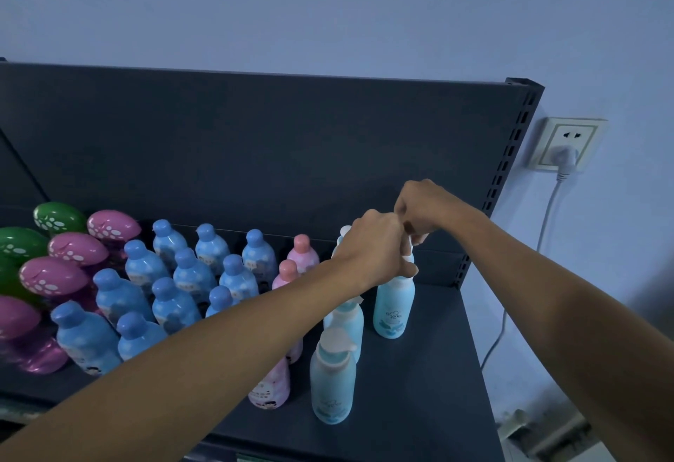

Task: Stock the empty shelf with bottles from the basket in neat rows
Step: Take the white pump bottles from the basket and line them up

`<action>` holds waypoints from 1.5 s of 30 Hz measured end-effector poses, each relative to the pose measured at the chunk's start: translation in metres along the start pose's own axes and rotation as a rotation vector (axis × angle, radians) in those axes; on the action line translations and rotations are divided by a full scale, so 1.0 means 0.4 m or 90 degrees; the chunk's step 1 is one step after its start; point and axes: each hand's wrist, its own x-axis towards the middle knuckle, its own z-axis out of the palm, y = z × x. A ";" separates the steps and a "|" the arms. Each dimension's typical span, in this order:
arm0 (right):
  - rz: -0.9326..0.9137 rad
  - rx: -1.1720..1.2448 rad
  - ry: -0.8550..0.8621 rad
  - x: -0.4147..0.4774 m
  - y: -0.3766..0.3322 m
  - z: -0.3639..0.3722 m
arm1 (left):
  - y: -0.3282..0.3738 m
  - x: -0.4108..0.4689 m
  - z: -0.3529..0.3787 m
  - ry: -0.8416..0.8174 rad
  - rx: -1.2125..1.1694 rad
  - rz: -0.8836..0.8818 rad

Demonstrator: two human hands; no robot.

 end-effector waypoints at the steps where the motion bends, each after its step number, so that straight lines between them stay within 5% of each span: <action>1: 0.002 0.004 -0.004 0.000 0.000 0.000 | 0.000 -0.001 0.001 0.002 0.000 0.003; 33: 0.036 0.029 -0.001 -0.029 -0.013 -0.004 | -0.025 -0.030 -0.032 0.009 -0.041 -0.010; 45: 0.000 -0.018 0.121 -0.122 -0.234 -0.022 | -0.277 -0.175 -0.278 0.137 0.003 -0.079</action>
